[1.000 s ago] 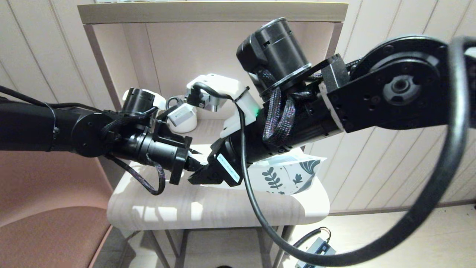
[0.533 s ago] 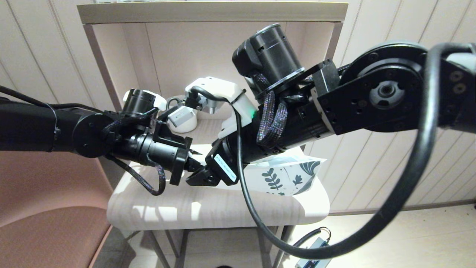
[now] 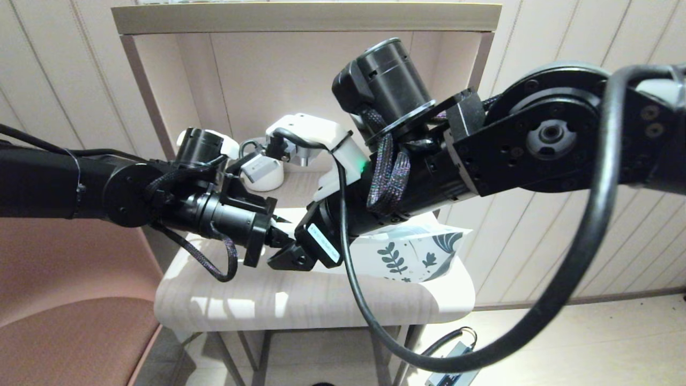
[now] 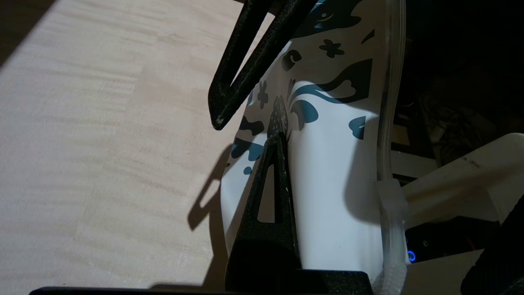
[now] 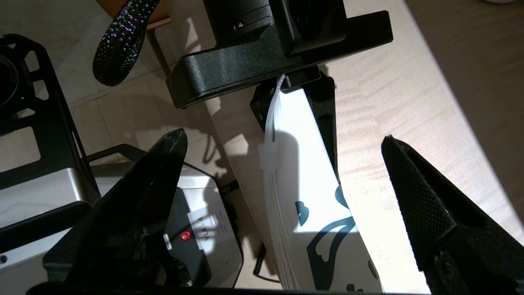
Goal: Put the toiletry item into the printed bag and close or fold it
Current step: Close the strorage bag and place it on the desk
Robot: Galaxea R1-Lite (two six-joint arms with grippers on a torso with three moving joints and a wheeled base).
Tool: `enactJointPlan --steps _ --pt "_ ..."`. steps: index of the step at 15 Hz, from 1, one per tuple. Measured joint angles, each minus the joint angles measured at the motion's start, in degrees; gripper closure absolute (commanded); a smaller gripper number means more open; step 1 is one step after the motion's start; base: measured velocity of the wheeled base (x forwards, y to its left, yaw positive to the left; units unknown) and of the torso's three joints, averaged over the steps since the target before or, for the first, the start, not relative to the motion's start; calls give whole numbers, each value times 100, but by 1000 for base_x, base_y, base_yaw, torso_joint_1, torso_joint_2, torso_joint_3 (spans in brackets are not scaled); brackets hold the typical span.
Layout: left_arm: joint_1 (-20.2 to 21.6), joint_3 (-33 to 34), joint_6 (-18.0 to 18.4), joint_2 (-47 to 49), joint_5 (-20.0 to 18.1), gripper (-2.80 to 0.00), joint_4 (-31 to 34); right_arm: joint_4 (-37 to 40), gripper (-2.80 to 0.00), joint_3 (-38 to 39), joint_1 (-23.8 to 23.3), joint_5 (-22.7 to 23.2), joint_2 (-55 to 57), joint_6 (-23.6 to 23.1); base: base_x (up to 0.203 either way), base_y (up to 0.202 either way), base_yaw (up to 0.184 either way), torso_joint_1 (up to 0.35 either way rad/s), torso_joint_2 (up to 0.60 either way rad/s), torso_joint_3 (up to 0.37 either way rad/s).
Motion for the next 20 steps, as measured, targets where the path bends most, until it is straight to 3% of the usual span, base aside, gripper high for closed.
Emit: enactJointPlan --steps 20 --pt "7 -77 -24 78 9 0 -12 -143 -280 111 11 -248 -12 -55 0 0 0 0 0 0"
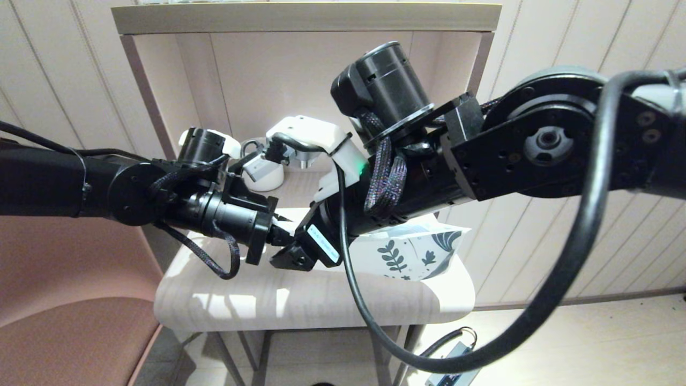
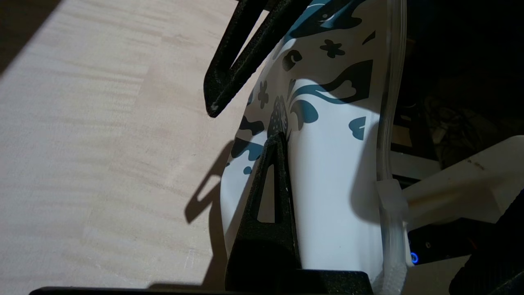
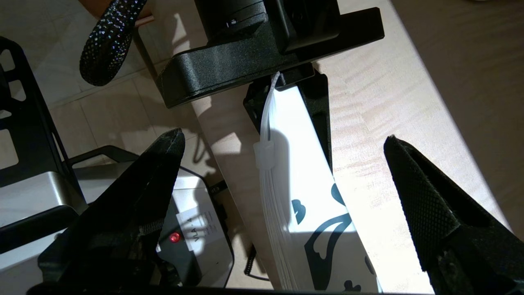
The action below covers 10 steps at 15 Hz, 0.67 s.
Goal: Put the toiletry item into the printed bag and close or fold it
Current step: Close the strorage bag and place it on the desk
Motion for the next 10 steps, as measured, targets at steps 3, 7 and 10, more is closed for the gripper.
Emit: enactJointPlan --steps 3,7,10 --pt "1 -2 7 10 -1 0 2 0 0 -16 -5 -17 5 -17 0 0 0 0 0 0" --pt "1 -11 9 16 -4 0 2 2 0 30 -6 -17 9 -12 0 0 0 0 0 0" --pt "1 -11 11 16 -6 0 4 -5 0 34 -9 -20 9 -5 0 0 0 0 0 0"
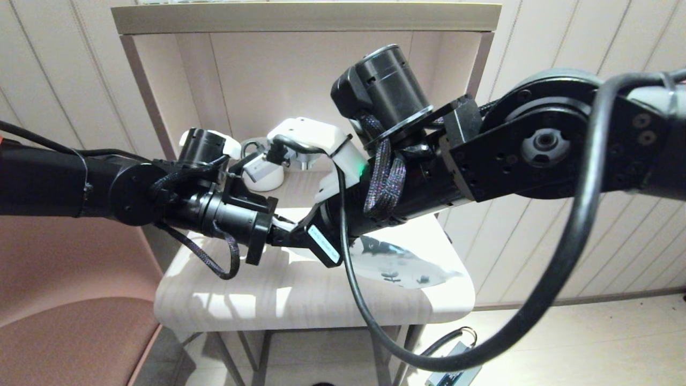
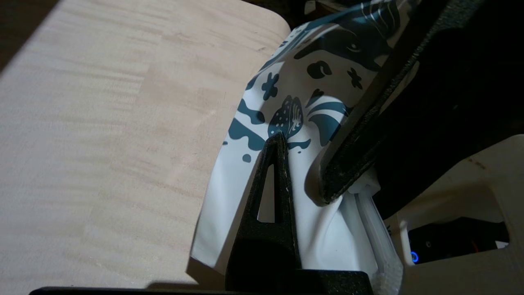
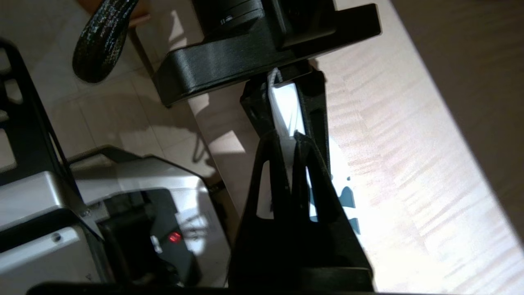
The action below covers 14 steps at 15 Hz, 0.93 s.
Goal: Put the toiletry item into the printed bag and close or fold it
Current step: Close the strorage bag and place it on the desk
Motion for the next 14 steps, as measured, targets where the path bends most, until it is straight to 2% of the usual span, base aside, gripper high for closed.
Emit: enactJointPlan --steps 7,14 --pt "0 24 8 6 -5 0 2 11 0 -38 0 4 2 -12 0 0 0 0 0 0" --pt "-6 13 5 15 -2 0 5 -17 0 334 -109 16 -200 -14 0 0 0 0 0 0"
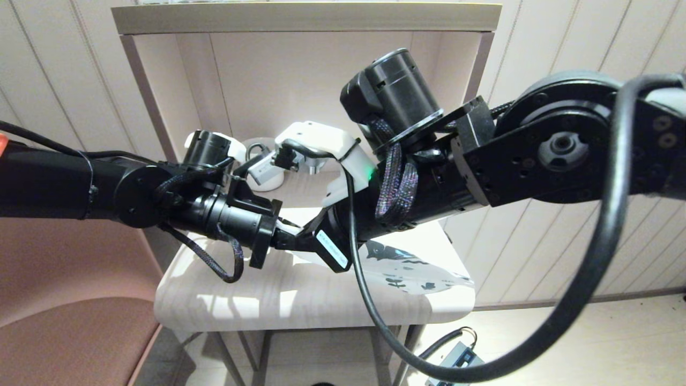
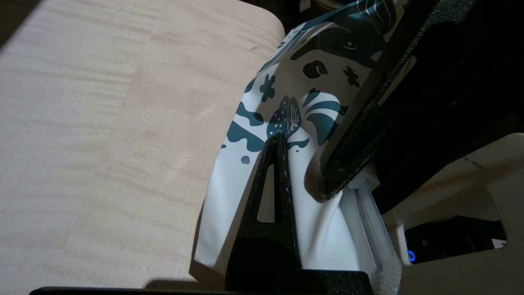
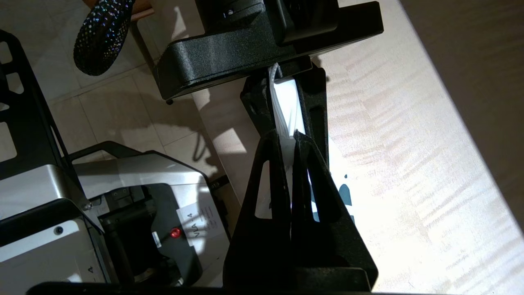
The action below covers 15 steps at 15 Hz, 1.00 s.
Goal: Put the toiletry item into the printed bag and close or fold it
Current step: Close the strorage bag and place it on the desk
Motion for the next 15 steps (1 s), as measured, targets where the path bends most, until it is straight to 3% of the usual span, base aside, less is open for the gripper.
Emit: enactJointPlan --steps 7,15 --pt "6 4 -2 11 -2 0 -1 -56 0 411 -115 -3 -284 0 0 0 0 0 0 0" --pt "5 -9 3 84 2 0 0 -436 0 1494 -513 -1 -1012 1 0 0 0 0 0 0"
